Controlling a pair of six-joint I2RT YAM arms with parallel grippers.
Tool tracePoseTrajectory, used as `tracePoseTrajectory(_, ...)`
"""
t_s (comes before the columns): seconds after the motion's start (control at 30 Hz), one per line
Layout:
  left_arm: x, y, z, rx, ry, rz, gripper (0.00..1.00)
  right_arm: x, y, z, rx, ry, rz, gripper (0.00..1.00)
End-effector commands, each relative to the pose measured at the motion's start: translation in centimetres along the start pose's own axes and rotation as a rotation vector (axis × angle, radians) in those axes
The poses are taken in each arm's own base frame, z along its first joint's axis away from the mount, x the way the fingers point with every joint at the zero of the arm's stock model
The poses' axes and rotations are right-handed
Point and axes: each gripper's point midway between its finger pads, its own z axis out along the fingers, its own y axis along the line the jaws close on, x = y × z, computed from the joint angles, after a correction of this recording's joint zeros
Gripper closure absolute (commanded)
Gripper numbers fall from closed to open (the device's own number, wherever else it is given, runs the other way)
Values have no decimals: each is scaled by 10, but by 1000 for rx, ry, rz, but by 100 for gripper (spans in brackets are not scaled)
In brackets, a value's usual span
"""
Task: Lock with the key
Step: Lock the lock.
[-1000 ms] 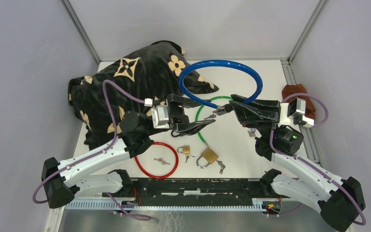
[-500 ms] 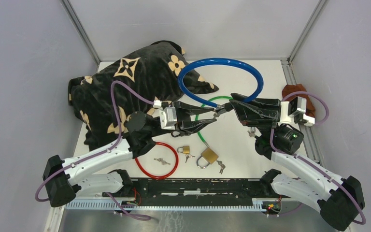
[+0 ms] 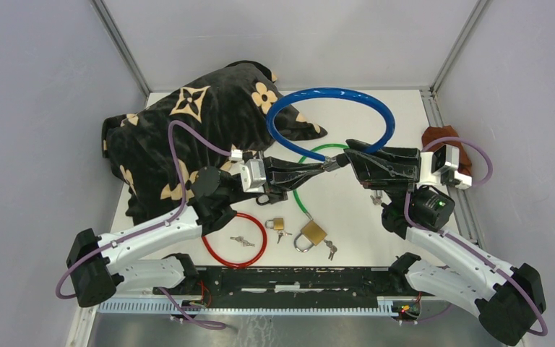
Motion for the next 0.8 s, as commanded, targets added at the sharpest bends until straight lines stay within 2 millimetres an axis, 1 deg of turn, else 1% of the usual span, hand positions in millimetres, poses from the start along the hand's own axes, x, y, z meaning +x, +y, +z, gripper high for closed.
tracePoseTrajectory(0.0, -13, 10, 2, -45, -53, 106, 98, -64, 26, 6, -84, -246, -69, 100)
tracePoseTrajectory(0.1, -11, 19, 2, -112, -39, 198, 98, -59, 13, 5, -22, -237, -39, 100)
tracePoseTrajectory(0.17, -8, 23, 4, -162, -17, 325, 98, -56, 3, 3, 30, -241, -8, 100)
tracePoseTrajectory(0.2, -5, 17, 5, -167, -4, 394, 98, -54, -1, 1, 53, -240, 7, 100)
tracePoseTrajectory(0.27, -2, 14, 6, -177, 10, 522, 98, -49, -11, -2, 102, -234, 31, 100)
tracePoseTrajectory(0.37, 2, 9, 7, -167, 29, 640, 98, -42, -22, -5, 159, -221, 50, 100)
tracePoseTrajectory(0.47, 6, 8, 7, -157, 47, 728, 98, -38, -25, -5, 170, -213, 65, 100)
tracePoseTrajectory(0.67, 2, 12, 5, -171, 55, 798, 98, -37, -23, -4, 160, -207, 68, 100)
tracePoseTrajectory(0.77, 2, 9, 5, -150, 48, 828, 98, -36, -21, -2, 146, -200, 67, 100)
